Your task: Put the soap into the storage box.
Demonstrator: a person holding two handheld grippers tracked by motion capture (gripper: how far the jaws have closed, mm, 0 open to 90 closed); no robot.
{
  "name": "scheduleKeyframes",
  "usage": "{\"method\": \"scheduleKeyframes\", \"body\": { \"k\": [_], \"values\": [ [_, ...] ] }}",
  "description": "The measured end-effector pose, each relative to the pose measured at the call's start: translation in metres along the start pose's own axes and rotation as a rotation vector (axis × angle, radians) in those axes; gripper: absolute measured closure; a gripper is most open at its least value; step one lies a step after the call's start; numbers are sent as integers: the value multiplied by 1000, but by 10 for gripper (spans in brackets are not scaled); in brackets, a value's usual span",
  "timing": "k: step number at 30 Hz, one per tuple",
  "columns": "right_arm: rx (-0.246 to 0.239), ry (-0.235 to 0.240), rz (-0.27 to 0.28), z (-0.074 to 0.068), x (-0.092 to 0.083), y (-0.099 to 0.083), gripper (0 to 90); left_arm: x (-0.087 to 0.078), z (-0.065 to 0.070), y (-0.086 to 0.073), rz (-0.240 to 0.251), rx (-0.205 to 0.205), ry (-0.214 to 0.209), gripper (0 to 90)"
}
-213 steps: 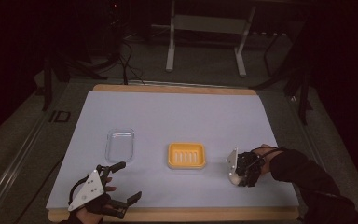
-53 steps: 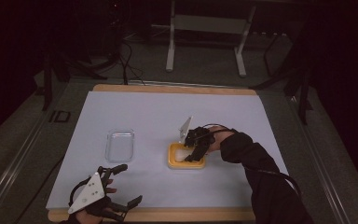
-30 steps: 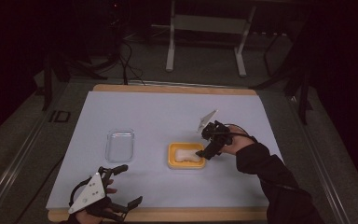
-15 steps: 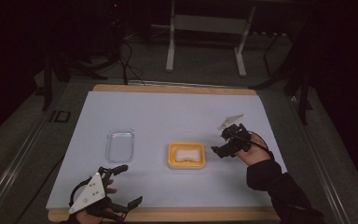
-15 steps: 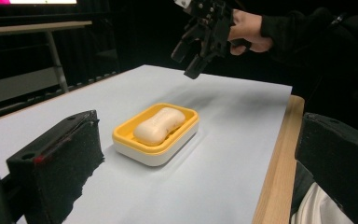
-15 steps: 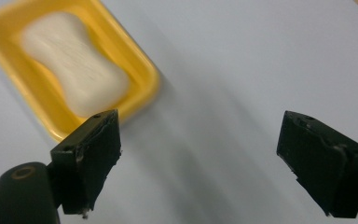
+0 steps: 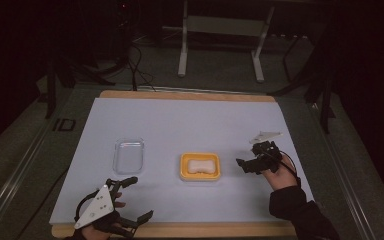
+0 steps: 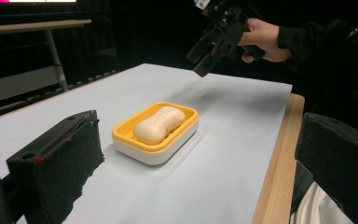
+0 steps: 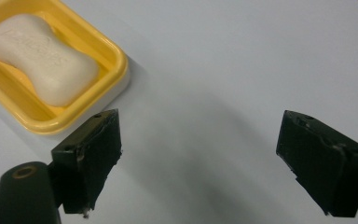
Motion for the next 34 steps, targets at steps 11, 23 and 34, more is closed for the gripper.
{"method": "scheduleKeyframes", "body": {
  "k": [11,23,34],
  "values": [
    [42,12,-3,-6,-7,-31,138,0,0,0,-3,3,-1,7],
    [78,-17,69,-9,-19,-55,139,1,1,-1,-11,3,-6,8],
    [80,-18,72,-9,-18,-55,140,2,1,0,-11,3,-13,7]
  ]
}}
Point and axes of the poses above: each handheld gripper's, and its own axes: x roughly forward along the jaws, y roughly out of its top, z roughly to its right, the point moved 2 cm from there along x, roughly forward along the jaws, and after that the axes turned 7 degrees about -y, right-handed, at the moved point
